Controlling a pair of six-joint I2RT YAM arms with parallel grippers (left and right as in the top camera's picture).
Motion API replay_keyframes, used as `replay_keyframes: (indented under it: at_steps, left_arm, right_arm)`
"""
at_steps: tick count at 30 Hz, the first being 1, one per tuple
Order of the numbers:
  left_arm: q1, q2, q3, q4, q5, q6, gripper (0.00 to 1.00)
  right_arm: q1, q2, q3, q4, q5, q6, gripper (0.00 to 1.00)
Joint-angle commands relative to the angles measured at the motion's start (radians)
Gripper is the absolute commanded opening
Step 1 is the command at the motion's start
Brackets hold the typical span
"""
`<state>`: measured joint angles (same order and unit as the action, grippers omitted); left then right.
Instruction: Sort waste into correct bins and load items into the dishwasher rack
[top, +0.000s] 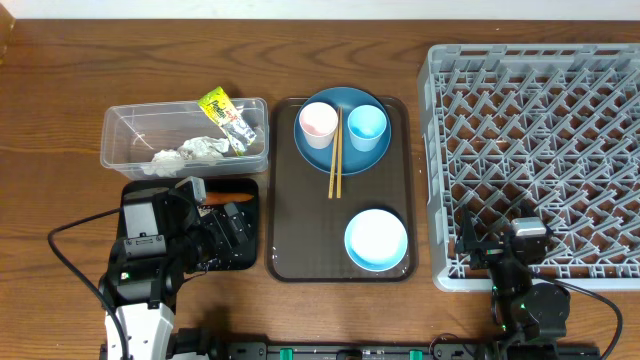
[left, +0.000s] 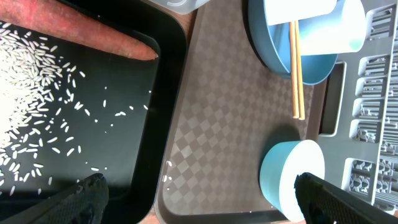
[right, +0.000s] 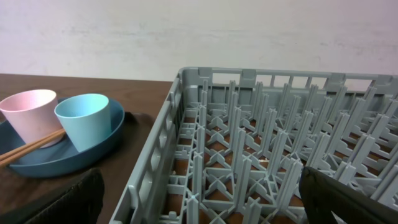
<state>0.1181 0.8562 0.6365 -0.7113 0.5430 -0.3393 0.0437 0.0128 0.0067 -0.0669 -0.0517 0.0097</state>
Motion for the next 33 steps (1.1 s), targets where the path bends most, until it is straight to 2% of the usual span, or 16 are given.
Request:
replay_keyframes:
  at_steps: [1,8,13,16,23,31,33]
  left_arm:
    - [0.005,-0.002,0.016,-0.004,-0.010,0.010,0.98]
    - [0.005,-0.002,0.016,-0.004,-0.010,0.010,0.98]
    - [0.005,-0.002,0.016,-0.004,-0.010,0.010,0.98]
    - [0.005,-0.002,0.016,-0.004,-0.010,0.010,0.98]
    - [0.005,-0.002,0.016,-0.004,-0.010,0.010,0.98]
    - [0.005,-0.002,0.016,-0.004,-0.010,0.010,0.98]
    - [0.005,-0.002,0.016,-0.004,-0.010,0.010,0.98]
  right_arm:
    - [0.009,-0.001,-0.001,-0.004,0.002,-0.007,0.99]
    - [0.009,-0.001,-0.001,-0.003,-0.012,0.002,0.99]
    - [0.009,0.007,0.006,-0.010,-0.032,0.174,0.99]
    - [0.010,0.025,0.079,-0.098,-0.043,0.221,0.99]
    - [0.010,0.222,0.484,-0.380,-0.062,0.226,0.99]
    - [0.010,0.679,1.082,-0.879,-0.166,0.226,0.99]
    - [0.010,0.777,1.200,-0.960,-0.229,0.226,0.99]
